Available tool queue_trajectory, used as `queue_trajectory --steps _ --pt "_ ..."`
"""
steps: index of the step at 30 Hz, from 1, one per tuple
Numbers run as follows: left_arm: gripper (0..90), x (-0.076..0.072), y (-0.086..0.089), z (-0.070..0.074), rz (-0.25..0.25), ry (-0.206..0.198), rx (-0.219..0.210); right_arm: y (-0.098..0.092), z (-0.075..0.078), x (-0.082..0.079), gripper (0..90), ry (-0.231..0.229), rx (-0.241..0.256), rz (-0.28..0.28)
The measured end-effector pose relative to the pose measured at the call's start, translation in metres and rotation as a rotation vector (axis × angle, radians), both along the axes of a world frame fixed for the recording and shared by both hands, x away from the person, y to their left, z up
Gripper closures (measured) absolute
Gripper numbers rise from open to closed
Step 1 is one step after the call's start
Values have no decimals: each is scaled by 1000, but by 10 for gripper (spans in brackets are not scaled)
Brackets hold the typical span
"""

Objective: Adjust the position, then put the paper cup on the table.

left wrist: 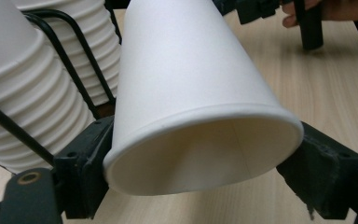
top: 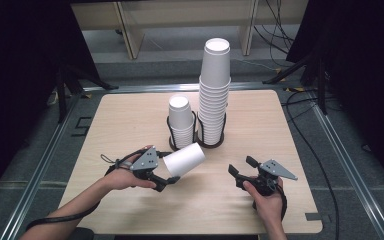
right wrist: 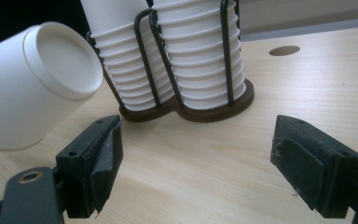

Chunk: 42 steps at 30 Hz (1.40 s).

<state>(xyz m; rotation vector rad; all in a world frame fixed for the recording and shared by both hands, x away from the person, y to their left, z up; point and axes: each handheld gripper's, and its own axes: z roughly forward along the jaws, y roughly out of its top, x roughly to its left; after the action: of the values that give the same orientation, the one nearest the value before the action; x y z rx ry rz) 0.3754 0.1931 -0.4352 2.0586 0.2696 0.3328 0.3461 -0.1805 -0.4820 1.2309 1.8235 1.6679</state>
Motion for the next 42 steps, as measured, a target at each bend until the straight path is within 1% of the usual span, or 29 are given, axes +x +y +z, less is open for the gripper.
queue_trajectory --steps 1,2,3,4,5,6,7,10,11,12,15,16,17,18,20,22,23,25,27,28,29,31,32,34,35,36,37,38,42 --pt "164 0 0 -1 -4 -6 8 0 2 -1 175 20 -16 6" --pt "163 0 0 -2 -12 -7 4 1 1 1 175 -4 -11 24" --pt "164 0 1 -2 -17 -8 13 2 2 1 175 23 -28 34" --pt "163 0 2 -1 -12 -10 20 3 2 3 175 -2 -30 51" --pt "164 -1 2 -1 -7 -5 9 3 2 3 174 -4 -46 66" --pt "164 -1 2 -1 -12 -2 14 5 2 5 173 -36 -78 92" --pt "164 -1 2 -1 -14 -5 18 5 2 5 173 -36 -78 92" --pt "164 0 3 -1 -28 -1 40 4 4 6 160 -64 -149 165" --pt "164 0 2 -1 -28 12 35 6 5 5 155 -53 -184 188" --pt "164 1 2 0 -35 5 56 5 7 6 155 -67 -231 223" --pt "164 4 0 1 -60 8 66 5 8 6 155 -51 -248 248" --pt "164 4 -1 2 -67 10 81 4 9 9 155 -75 -290 288" --pt "164 4 -1 3 -77 9 89 4 9 9 155 -75 -290 288" --pt "164 6 -2 4 -95 -4 109 4 10 10 157 -70 -335 323" --pt "164 7 -3 4 -102 5 112 5 10 9 158 -54 -347 331" --pt "164 9 -3 5 -112 8 119 6 11 10 159 -61 -412 363" --pt "164 10 -3 5 -130 19 118 6 11 9 158 -49 -413 367" --pt "165 11 -3 5 -132 20 132 6 12 8 159 -41 -413 374" --pt "165 13 -3 4 -145 -1 172 5 12 7 159 -37 -418 386" --pt "164 13 -3 3 -146 16 160 5 12 7 159 -30 -422 391" --pt "163 13 -3 3 -147 12 169 4 11 8 159 -35 -428 400" --pt "162 13 -2 2 -146 9 186 3 10 7 160 -4 -401 399" --pt "163 13 -1 2 -142 12 187 3 9 10 159 -31 -413 409" --pt "163 14 0 3 -150 13 202 3 8 11 160 -15 -422 409" --pt "163 13 0 3 -150 15 191 4 8 12 160 -7 -421 415" --pt "163 13 0 5 -157 10 204 5 9 12 161 13 -417 409" --pt "163 13 0 5 -157 10 204 5 9 12 161 13 -417 409" --pt "163 14 -1 9 -177 19 213 6 11 14 163 -6 -427 413" --pt "164 16 -3 12 -200 7 233 6 14 14 166 2 -442 410"
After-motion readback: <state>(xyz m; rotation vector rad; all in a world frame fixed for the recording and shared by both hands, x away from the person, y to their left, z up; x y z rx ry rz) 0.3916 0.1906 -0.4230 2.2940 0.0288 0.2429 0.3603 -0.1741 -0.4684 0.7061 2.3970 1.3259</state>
